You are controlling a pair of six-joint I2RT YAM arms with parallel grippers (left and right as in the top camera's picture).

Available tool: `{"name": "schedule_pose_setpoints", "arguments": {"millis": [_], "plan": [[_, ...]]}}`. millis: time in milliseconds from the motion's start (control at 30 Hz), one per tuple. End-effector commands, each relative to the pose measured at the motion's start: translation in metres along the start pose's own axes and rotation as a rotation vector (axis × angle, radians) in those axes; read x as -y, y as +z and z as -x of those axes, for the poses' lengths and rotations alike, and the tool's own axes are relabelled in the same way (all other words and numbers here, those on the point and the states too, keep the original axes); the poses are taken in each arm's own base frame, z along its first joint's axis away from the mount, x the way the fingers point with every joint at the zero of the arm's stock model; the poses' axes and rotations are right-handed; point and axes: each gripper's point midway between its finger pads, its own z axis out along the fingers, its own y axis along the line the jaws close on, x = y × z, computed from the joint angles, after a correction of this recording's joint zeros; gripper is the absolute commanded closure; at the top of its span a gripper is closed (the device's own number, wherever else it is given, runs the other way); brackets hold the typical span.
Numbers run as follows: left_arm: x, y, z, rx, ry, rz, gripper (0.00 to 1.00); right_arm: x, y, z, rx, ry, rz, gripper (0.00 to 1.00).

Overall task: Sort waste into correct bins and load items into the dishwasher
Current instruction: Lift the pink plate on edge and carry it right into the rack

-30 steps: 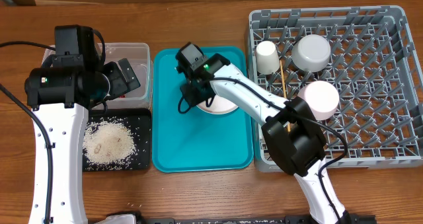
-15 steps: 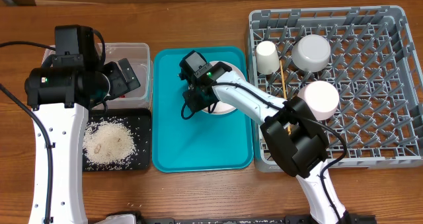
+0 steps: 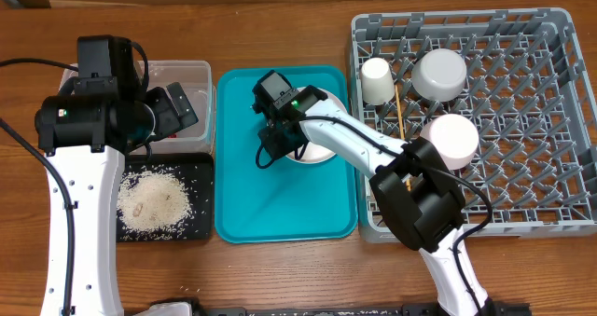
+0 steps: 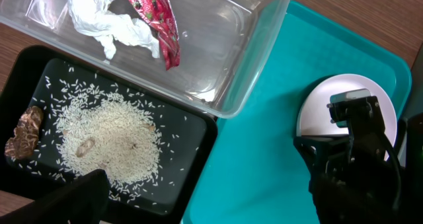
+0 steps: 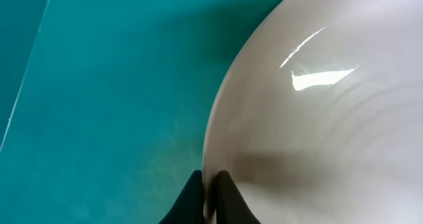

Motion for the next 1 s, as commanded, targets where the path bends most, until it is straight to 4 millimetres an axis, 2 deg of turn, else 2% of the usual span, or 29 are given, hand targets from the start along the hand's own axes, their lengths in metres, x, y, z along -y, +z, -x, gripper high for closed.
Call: {"name": "schedule_pose_setpoints", "arguments": {"millis": [0,67,167,233,333,433,567,700,833,967], "plan": [[-0.002,-0.003,0.004,0.017,-0.007,0.009,0.0,-0.002,0.006,-0.005,-0.043,0.022,0.002,0.96],[-0.002,-0.003,0.004,0.017,-0.007,0.009,0.0,-0.004,-0.006,0.001,-0.041,0.021,0.003,0.96],[-0.002,-0.003,0.004,0.017,-0.007,0.009,0.0,-0.013,-0.038,0.012,-0.041,0.021,0.015,0.96],[-0.002,-0.003,0.004,0.017,-0.007,0.009,0.0,-0.027,-0.064,0.023,-0.02,0.018,0.073,0.96],[-0.002,-0.003,0.004,0.017,-0.007,0.009,0.0,-0.048,-0.119,0.044,0.053,0.014,0.189,0.96],[-0.002,-0.003,0.004,0.017,-0.007,0.009,0.0,-0.049,-0.172,0.057,0.124,0.027,0.262,0.96],[-0.002,-0.003,0.004,0.017,-0.007,0.009,0.0,-0.032,-0.235,0.052,0.162,0.093,0.387,0.96],[-0.002,-0.003,0.004,0.017,-0.007,0.009,0.0,0.0,-0.275,0.044,0.177,0.195,0.519,0.96],[-0.002,-0.003,0.004,0.017,-0.007,0.009,0.0,0.032,-0.298,0.04,0.201,0.264,0.638,0.96],[-0.002,-0.003,0.004,0.017,-0.007,0.009,0.0,0.07,-0.31,0.031,0.22,0.331,0.661,0.96]]}}
